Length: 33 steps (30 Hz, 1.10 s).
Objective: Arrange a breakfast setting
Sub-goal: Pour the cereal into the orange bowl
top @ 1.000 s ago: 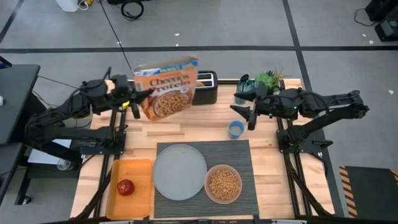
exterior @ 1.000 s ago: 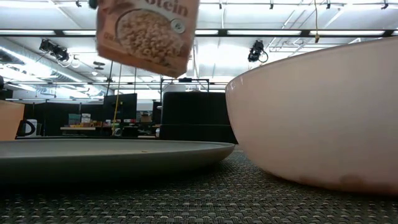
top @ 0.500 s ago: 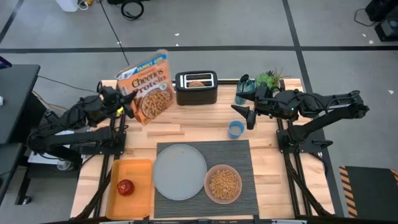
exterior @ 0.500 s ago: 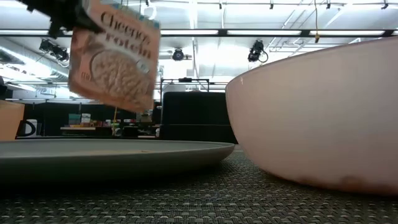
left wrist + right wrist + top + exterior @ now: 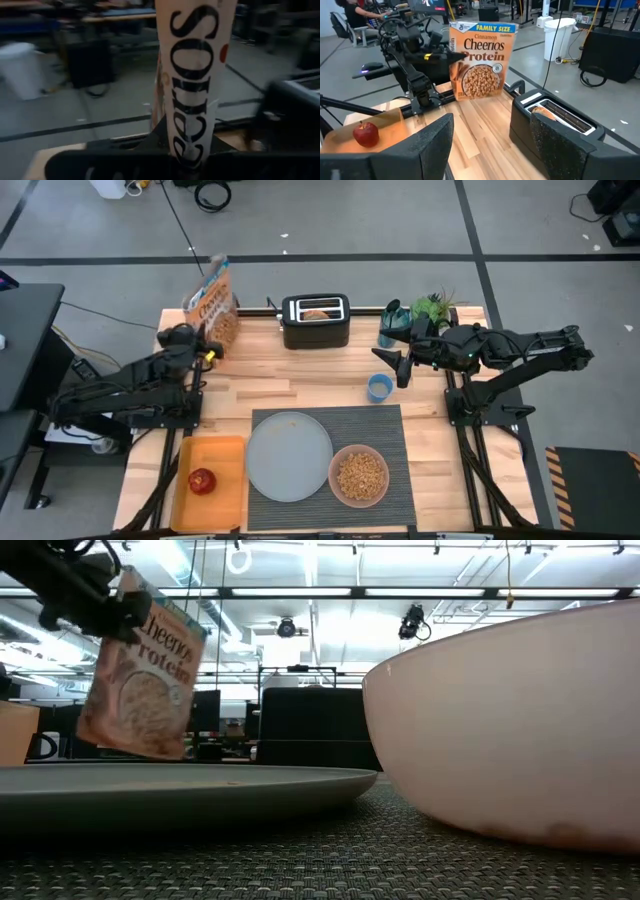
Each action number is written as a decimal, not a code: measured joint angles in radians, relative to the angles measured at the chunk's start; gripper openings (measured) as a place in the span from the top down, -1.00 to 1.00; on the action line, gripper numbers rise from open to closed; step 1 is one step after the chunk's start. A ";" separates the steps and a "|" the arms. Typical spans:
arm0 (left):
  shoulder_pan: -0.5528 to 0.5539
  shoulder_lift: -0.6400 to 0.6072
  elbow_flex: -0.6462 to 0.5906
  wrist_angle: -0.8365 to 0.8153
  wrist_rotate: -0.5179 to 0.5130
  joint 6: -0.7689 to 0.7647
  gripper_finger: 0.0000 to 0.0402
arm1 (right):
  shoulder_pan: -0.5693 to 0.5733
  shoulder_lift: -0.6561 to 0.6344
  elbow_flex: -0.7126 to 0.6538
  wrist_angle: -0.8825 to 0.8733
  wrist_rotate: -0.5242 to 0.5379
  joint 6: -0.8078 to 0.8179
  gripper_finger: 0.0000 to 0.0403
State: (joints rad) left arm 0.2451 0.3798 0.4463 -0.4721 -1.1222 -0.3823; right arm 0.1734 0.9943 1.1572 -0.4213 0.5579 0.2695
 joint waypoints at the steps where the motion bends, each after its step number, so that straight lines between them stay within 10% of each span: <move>1: 0.000 0.000 -0.003 -0.001 -0.034 0.000 0.96 | 0.000 0.000 0.000 0.000 0.000 0.001 -0.34; 6: 0.004 0.000 -0.013 -0.052 -0.141 -0.010 0.96 | 0.000 0.000 0.000 0.000 0.000 0.010 -0.34; 33: 0.084 0.141 -0.011 -0.123 -0.041 -0.432 0.96 | 0.000 0.000 0.000 0.027 -0.001 0.024 -0.34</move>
State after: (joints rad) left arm 0.3292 0.5212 0.4355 -0.5951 -1.1635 -0.8148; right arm 0.1734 0.9947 1.1572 -0.3944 0.5568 0.2939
